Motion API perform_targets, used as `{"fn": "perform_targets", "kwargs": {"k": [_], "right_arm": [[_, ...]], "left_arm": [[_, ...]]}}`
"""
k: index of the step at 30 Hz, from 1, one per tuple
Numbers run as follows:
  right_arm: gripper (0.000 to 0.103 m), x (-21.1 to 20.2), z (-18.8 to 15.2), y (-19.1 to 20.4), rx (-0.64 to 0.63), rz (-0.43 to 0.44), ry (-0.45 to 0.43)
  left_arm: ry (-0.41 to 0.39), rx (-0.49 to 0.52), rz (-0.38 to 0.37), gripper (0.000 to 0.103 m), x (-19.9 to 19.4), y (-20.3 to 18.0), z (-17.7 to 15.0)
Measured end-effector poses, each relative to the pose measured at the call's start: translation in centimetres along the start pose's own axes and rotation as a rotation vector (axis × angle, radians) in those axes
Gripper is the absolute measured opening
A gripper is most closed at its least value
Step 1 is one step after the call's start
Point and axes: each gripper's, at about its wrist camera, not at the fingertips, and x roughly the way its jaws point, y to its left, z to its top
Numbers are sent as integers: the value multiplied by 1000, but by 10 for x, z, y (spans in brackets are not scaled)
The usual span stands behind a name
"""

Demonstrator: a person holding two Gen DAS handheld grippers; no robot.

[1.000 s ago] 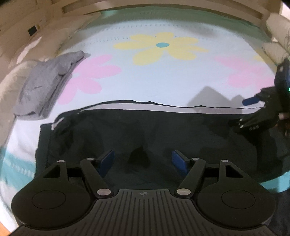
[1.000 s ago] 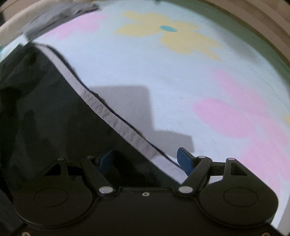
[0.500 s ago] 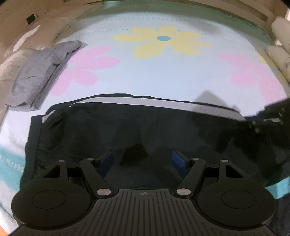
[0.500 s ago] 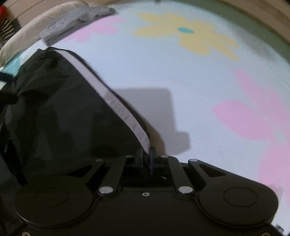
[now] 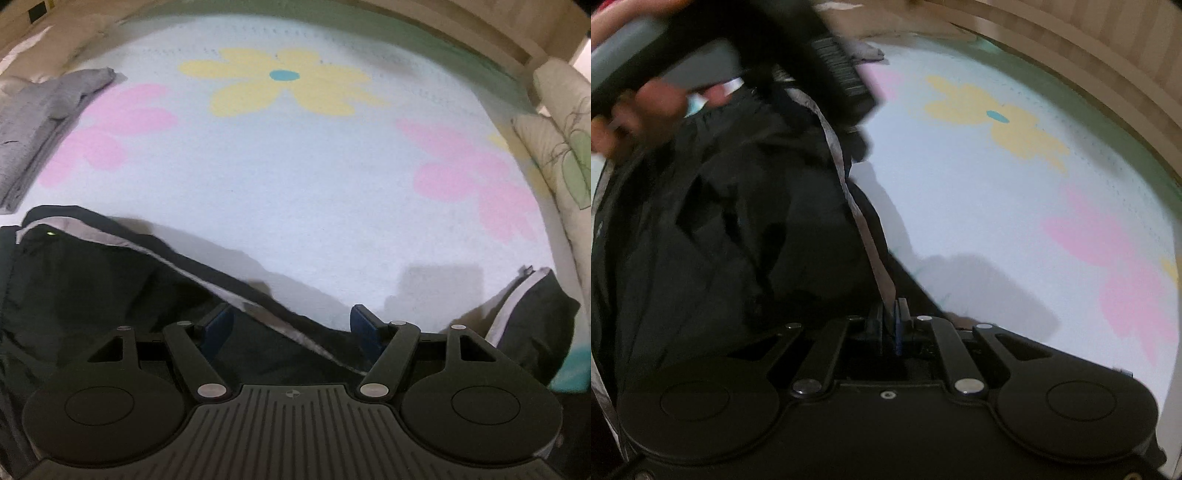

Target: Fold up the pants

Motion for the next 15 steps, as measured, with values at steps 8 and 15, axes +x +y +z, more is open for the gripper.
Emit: {"fn": "perform_targets", "kwargs": {"k": [8,15], "right_arm": [[10,6,4,-5,31,-15,6],[9,-18,7,-13,69,-66,-27]], "left_arm": [[100,-79,8,4,39,-2,-4],[-50,-43,25,4,-26,-15,-25]]}}
